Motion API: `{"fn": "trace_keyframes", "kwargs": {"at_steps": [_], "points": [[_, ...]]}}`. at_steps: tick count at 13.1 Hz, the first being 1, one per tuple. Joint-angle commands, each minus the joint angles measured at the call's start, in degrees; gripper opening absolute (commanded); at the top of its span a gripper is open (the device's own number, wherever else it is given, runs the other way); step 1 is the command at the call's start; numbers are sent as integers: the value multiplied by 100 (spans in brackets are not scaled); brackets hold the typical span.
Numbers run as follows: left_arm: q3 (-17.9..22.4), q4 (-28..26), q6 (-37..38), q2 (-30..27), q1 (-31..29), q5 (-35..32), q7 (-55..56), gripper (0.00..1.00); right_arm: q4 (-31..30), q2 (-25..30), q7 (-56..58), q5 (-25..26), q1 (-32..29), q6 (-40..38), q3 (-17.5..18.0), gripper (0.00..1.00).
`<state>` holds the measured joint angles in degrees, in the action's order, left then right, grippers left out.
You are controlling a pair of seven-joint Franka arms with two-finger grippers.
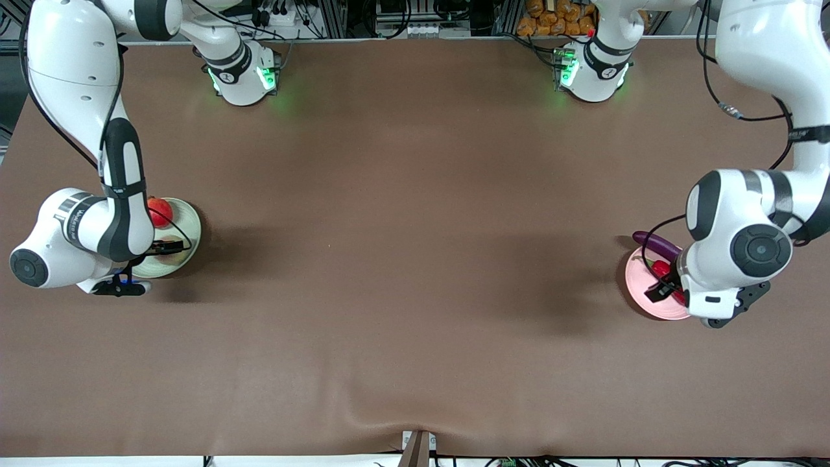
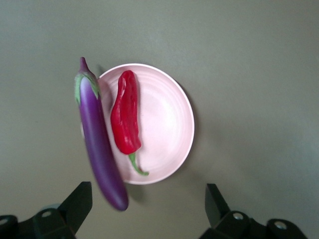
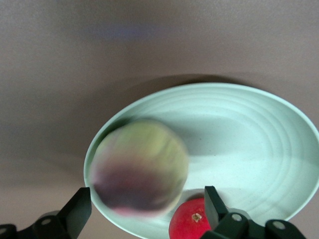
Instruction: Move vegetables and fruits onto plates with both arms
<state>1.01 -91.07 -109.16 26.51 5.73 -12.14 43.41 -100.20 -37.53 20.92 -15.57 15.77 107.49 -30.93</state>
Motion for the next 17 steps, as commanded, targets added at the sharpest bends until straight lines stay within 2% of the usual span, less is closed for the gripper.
{"fn": "trace_keyframes", "kwargs": {"at_steps": [1,3,5,7,10,12,14,17], "points": [[-4,-95,420,-558,69,-149,-752,100,53,175,166,-60,-4,-131,26,100],[-48,-95,605,-953,60,-79,-1437,100,385,246,376,-51,-12,-516,17,100],[-162,-78,825,-1244,69,-61,-1703,100,1061,299,535,-34,-47,-1174,8,100],[-355,-78,905,-1595,25,-26,-1731,100,2008,299,518,45,-117,-1606,-9,100],[-330,-86,1265,-2052,-10,394,-2281,100,3240,290,518,107,-302,-2529,-18,100],[-329,-78,1362,-2246,-307,729,-2975,100,3699,334,518,247,-311,-2943,-140,100],[-304,-25,1423,-2501,-432,975,-3609,100,4094,500,544,248,-311,-2918,-386,100],[-365,-7,1801,-2896,-423,985,-3690,100,4149,1167,527,256,-197,-3119,-396,100]]}}
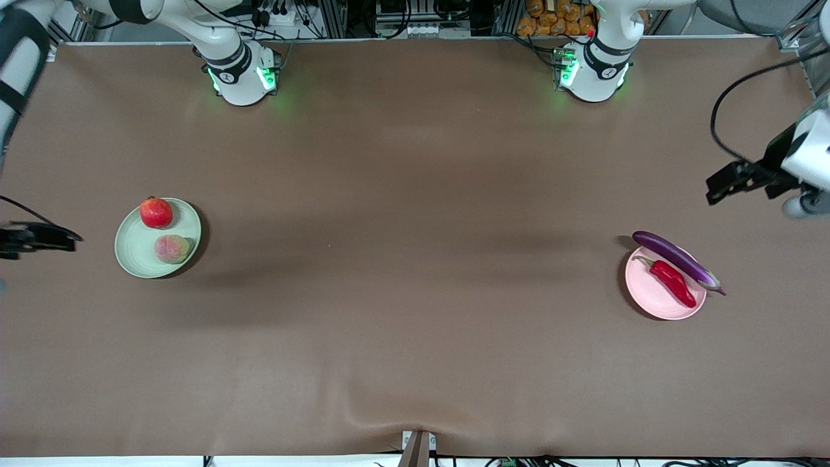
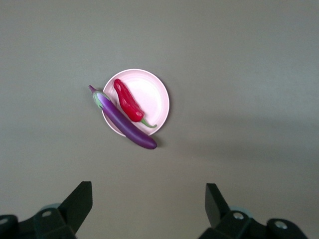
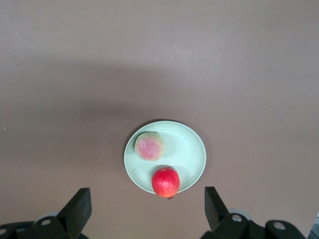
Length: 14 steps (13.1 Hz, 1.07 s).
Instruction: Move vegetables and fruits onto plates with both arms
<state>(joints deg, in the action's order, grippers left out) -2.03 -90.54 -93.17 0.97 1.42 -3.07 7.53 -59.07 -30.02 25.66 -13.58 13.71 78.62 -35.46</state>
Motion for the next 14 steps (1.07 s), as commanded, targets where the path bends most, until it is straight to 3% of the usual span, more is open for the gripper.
{"fn": "trace_keyframes", "kwargs": {"at_steps": [1,4,6,10,14], "points": [[-61,-52,438,-430,8,70,-190,100,27,601,45,49,35,-346,56,100],[-35,-60,713,-563,8,43,-542,100,-104,1270,-51,153,271,-531,65,100],[0,-43,626,-536,-1,218,-472,100,-157,1559,-533,1003,894,-602,83,100],[9,-43,528,-527,8,325,-498,100,-1218,2228,-658,1033,976,-76,74,100],[9,-78,537,-519,-71,281,-481,100,-1212,2238,-912,1042,1090,-127,127,100]]}}
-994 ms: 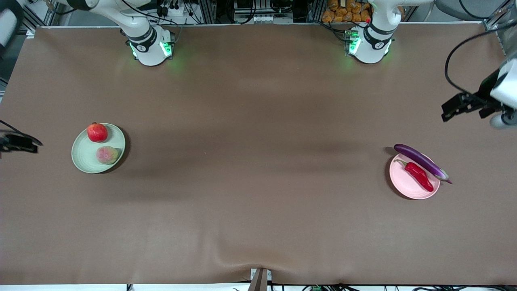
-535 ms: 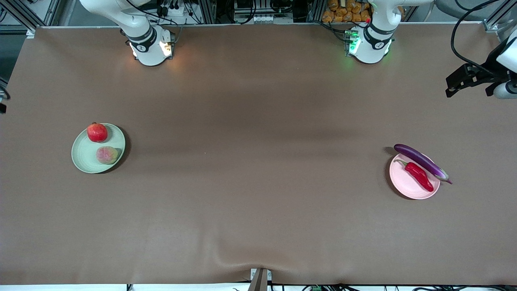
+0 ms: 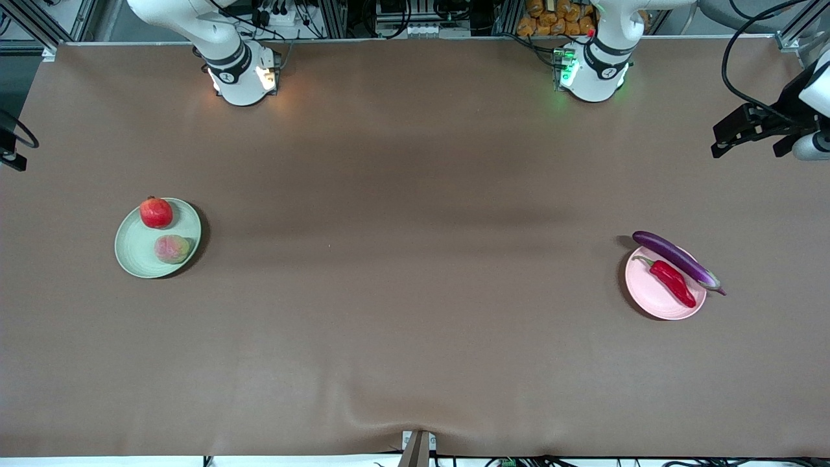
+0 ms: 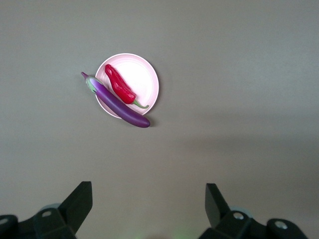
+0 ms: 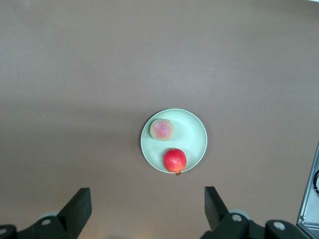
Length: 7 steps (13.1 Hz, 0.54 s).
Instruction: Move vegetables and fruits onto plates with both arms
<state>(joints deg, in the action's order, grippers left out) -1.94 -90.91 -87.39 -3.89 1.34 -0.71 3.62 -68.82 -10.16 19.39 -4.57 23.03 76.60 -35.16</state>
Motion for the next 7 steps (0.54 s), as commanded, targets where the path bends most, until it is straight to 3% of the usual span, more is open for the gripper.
{"fn": "trace_keyframes", "kwargs": {"at_steps": [1,7], "points": [[-17,-41,-6,-33,-64,36,-81,100,-237,243,-295,140,167,83,97,100],[-43,-6,11,29,-73,45,-151,100,-237,234,-295,114,167,83,89,100]]}}
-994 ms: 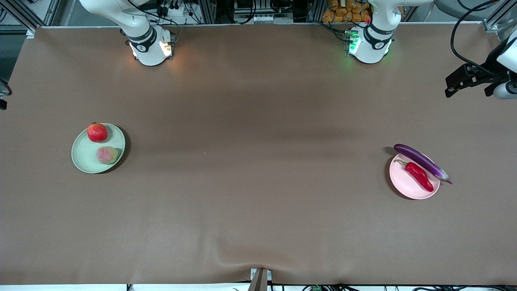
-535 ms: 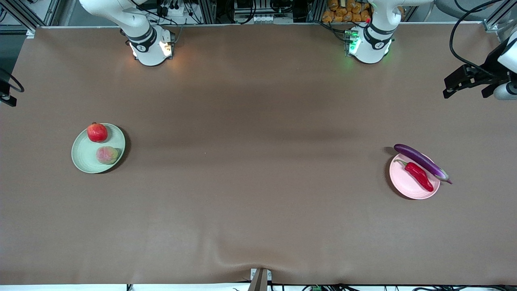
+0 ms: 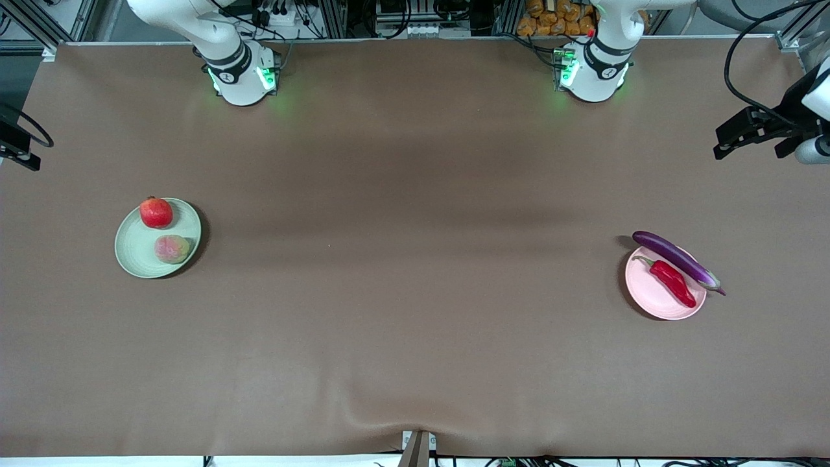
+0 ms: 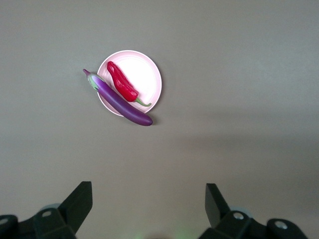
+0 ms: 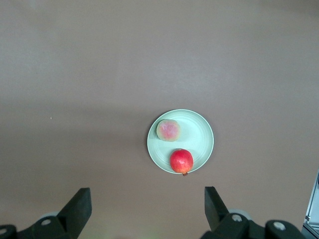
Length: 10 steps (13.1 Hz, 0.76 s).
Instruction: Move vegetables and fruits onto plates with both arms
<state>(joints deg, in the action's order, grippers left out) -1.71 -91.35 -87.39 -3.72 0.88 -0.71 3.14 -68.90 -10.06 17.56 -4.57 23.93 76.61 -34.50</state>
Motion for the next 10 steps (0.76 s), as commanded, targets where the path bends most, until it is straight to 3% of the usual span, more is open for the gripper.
{"fn": "trace_keyframes", "kwargs": {"at_steps": [1,4,5,7,8,10], "points": [[-83,82,11,3,-27,36,-68,100,-229,224,-112,114,77,73,23,100],[-83,152,11,56,-9,36,-59,100,-229,232,-112,88,-71,56,162,100],[-92,152,11,56,0,36,-50,100,-229,250,-138,96,-359,65,529,100],[-101,152,11,65,-18,45,-50,100,-264,346,-854,131,-1420,-23,1853,100],[-101,152,11,100,-9,36,-42,100,-343,434,-1181,149,-1661,-32,2208,100],[-101,152,11,109,0,36,-33,100,-658,644,-1184,158,-1750,73,2246,100]]}}
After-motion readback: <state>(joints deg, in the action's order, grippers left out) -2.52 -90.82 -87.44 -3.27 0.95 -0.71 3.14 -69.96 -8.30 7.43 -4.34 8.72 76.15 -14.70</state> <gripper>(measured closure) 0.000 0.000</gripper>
